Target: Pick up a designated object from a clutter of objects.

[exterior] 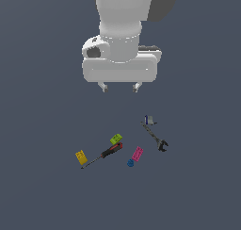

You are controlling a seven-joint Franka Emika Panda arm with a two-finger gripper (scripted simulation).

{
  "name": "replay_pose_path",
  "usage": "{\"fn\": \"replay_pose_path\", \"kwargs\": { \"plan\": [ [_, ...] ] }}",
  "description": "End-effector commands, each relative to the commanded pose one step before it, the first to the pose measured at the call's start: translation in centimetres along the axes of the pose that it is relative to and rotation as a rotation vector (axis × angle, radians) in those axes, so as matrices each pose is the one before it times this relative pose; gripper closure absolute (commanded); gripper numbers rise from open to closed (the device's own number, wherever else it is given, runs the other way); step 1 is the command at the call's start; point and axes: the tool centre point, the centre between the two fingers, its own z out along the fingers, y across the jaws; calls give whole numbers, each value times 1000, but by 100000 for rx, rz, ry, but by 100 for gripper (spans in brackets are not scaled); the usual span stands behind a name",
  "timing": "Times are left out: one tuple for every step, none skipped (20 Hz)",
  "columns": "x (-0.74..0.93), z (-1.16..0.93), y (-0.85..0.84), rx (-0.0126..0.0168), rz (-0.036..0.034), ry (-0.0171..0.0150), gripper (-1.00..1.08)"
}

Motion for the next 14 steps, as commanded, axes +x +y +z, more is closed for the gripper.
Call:
{"fn": "replay_pose_path", "kwargs": {
  "plan": [
    [0,0,1,0,0,0,-92],
    [1,1,-13,38,-58,2,-92],
    [3,4,-19,90,-125,3,-92],
    [5,6,-41,165,-232,7,-92],
    [7,9,-54,223,-313,10,-92],
    [10,12,-66,280,-394,14,-92],
    [12,14,-75,318,-451,17,-92],
    [12,13,-62,268,-384,15,-92],
    [10,11,-45,199,-290,12,-92],
    [8,9,-27,128,-190,7,-92],
    [6,6,-13,64,-101,3,-92],
    [2,2,5,0,0,0,-92],
    [-5,-5,14,-68,98,-4,-92],
    [-11,-12,-7,-26,64,1,-92]
  ]
}}
